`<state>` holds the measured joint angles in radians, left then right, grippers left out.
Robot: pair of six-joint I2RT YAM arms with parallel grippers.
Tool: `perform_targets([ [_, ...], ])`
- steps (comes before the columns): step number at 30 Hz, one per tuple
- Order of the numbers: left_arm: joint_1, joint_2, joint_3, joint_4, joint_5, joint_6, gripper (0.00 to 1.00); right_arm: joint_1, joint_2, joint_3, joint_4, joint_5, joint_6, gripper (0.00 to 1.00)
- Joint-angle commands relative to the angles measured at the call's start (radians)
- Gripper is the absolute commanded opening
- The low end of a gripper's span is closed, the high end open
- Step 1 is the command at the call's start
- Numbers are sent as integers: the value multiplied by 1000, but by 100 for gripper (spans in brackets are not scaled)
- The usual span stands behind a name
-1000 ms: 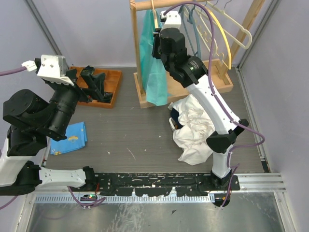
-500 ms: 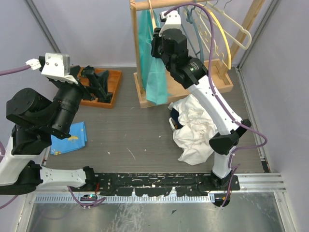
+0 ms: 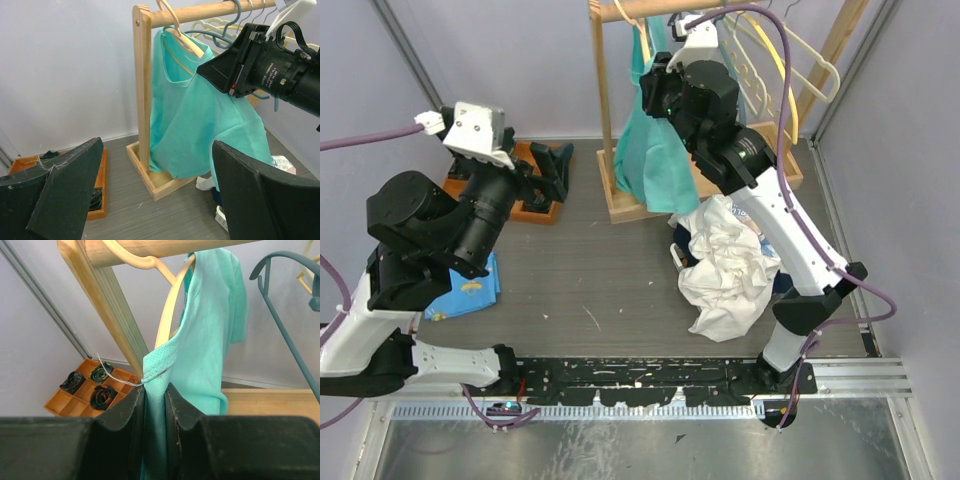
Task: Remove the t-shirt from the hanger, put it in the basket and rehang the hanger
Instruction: Pick up the hanger from the clothesline.
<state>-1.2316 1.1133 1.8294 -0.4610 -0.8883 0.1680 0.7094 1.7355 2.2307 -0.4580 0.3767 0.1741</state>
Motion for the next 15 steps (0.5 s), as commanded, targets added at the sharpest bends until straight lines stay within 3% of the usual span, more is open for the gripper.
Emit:
perform_targets([
  [1, 0, 24, 48, 27, 28, 18, 98, -5, -123, -66, 179, -30, -16, 1],
  [15, 0, 113, 126, 40, 48, 57, 98, -19, -267, -226, 232, -105, 4, 0],
])
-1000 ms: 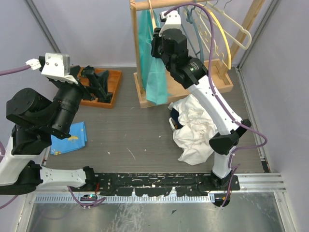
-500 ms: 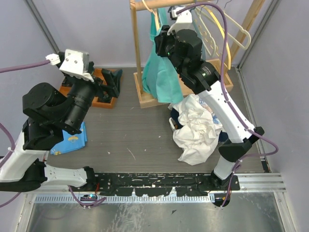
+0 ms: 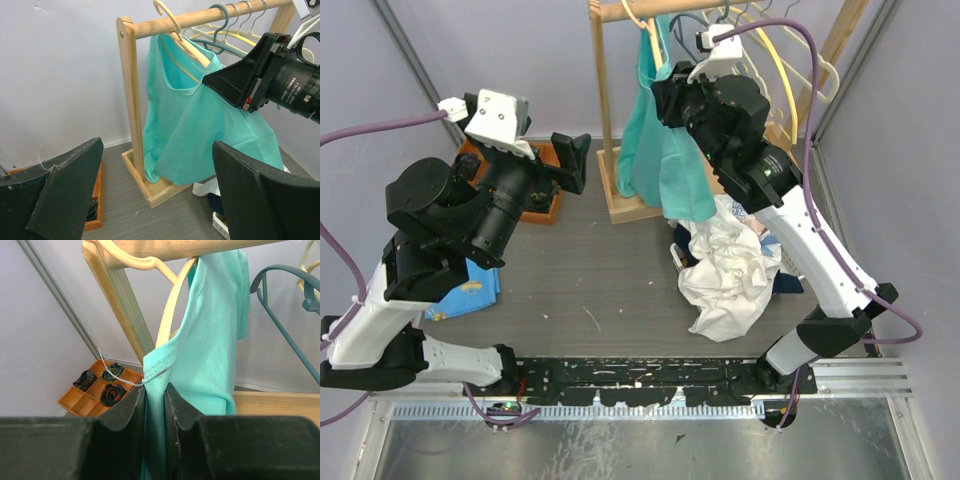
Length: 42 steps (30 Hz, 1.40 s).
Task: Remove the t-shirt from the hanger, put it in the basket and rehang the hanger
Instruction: Pick up the hanger from the clothesline.
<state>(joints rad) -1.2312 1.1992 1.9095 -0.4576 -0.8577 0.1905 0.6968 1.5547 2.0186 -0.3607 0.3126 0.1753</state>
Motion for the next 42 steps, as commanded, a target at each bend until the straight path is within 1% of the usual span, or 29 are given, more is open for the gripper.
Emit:
perform_targets([
  [1, 1, 36, 54, 39, 22, 39, 98, -6, -97, -29, 135, -44, 7, 1],
  [6, 1, 63, 89, 45, 51, 49, 98, -8, -160, -105, 136, -80, 34, 1],
  [8, 3, 100, 100, 43, 63, 49, 98, -7, -192, -140, 138, -84, 46, 0],
  [9, 6, 109, 106, 43, 71, 47, 98, -7, -209, -155, 139, -122, 54, 1],
  [14, 35, 143, 137, 31, 129, 15, 98, -7, -319, -264, 175, -186, 71, 1],
  [18, 85, 153, 118, 66, 213, -19, 98, -8, -408, -320, 186, -227, 89, 1],
  [23, 180, 161, 63, 130, 367, -87, 98, -7, -498, -367, 186, -269, 123, 0],
  [29, 219, 256, 110, 150, 474, -113, 98, -7, -593, -414, 169, -297, 158, 1],
  [36, 222, 369, 198, 176, 513, -131, 98, -8, -678, -453, 148, -311, 170, 0],
  [42, 228, 402, 193, 269, 496, -112, 98, -8, -721, -470, 115, -325, 172, 1],
])
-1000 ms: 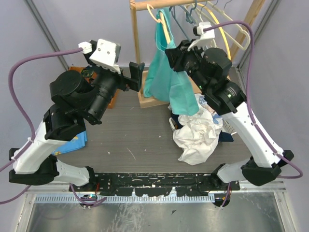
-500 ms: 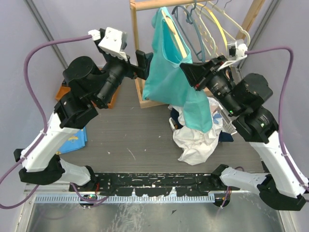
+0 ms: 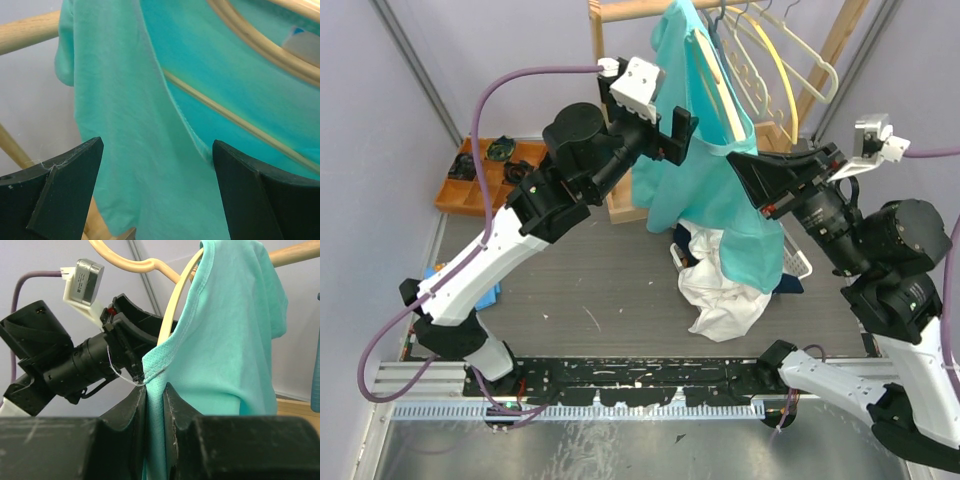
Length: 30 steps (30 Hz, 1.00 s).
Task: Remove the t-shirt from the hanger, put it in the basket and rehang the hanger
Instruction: Pick up the hanger from the clothesline, then remove the T-shirt from the hanger.
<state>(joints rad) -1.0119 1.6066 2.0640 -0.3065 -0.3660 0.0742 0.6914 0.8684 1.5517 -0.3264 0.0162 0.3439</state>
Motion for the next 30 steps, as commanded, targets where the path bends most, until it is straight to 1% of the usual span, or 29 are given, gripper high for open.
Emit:
perform_targets([
  [1, 8, -6, 32, 134, 0, 8, 98, -1, -43, -8, 79, -32, 5, 1],
  [5, 8, -40, -46, 269, 12, 16, 98, -1, -62, -24, 74, -47, 15, 0],
  [8, 8, -44, -60, 310, 64, 21, 98, -1, -74, -37, 69, -55, 23, 1],
  [10, 8, -30, -45, 310, 86, 19, 98, -1, -79, -47, 69, -59, 27, 1],
  [15, 9, 9, 10, 304, 75, 26, 99, -2, -88, -55, 69, -75, 33, 1],
  [19, 9, 53, 63, 285, 64, 41, 92, -1, -102, -64, 70, -77, 45, 1],
  [21, 8, 63, 75, 282, 56, 41, 86, -2, -108, -67, 69, -78, 47, 1],
  [23, 8, 67, 73, 297, 55, 42, 78, -1, -113, -71, 69, -77, 49, 1],
  [26, 10, 76, 84, 295, 57, 48, 59, -2, -118, -76, 67, -76, 50, 0],
  [27, 10, 80, 92, 291, 58, 51, 51, -2, -118, -77, 67, -77, 50, 1],
  [30, 9, 87, 112, 282, 67, 53, 21, -3, -116, -77, 67, -75, 53, 0],
])
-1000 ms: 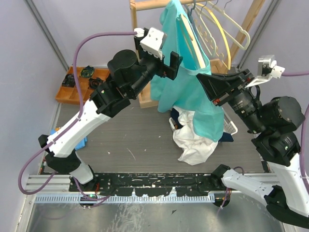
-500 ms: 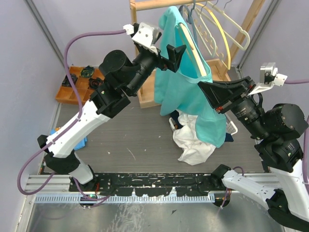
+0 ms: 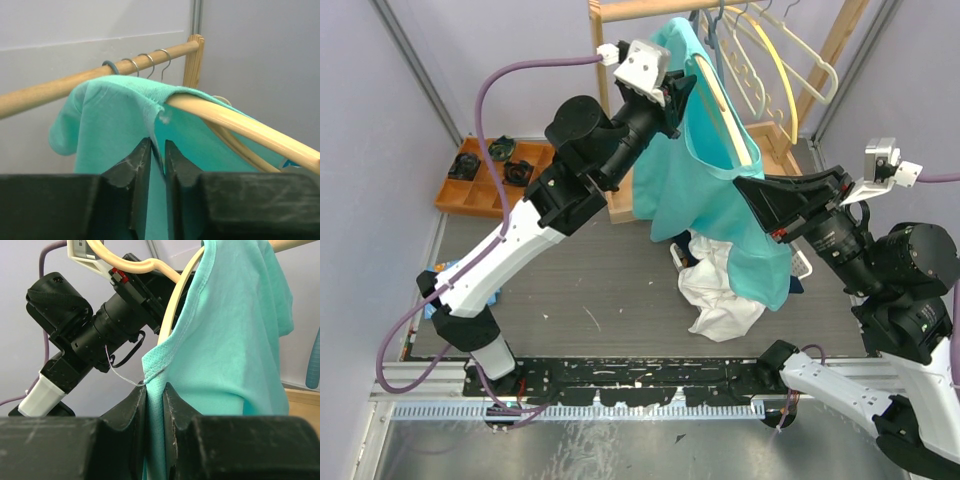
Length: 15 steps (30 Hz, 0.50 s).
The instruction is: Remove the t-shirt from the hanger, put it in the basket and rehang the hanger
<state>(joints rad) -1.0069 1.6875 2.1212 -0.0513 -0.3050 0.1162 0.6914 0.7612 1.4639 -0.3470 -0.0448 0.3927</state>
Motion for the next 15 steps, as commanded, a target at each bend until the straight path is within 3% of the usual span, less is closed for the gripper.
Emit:
perform_targets([
  [1, 5, 4, 56, 27, 10, 11, 12, -2, -8, 10, 88, -11, 6, 0],
  [2, 4, 2, 57, 27, 15, 11, 2, -1, -8, 9, 88, -8, 8, 1],
  [3, 3, -3, 58, 25, 24, 10, 0, -2, -6, 8, 91, -5, 10, 1],
  [15, -21, -114, 29, -162, 267, -87, 0, -1, 68, -24, 215, -10, 122, 1],
])
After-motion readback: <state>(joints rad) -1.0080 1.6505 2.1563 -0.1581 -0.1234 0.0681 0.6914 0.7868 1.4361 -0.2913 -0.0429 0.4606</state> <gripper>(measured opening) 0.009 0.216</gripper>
